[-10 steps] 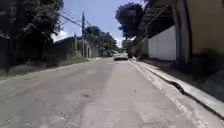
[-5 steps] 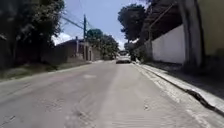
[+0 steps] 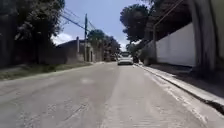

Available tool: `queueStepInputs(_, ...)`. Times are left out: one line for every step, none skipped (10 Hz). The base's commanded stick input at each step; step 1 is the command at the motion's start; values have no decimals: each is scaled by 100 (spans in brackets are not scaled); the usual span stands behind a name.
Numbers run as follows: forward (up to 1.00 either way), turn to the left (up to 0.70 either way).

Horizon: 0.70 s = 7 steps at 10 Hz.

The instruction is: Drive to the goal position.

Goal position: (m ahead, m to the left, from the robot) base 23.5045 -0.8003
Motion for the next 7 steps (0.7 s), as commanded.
queueStepInputs(100, 0)
queueStepInputs(100, 0)
queueStepInputs(100, 0)
queueStepInputs(100, 0)
queueStepInputs(100, 0)
queueStepInputs(100, 0)
queueStepInputs(100, 0)
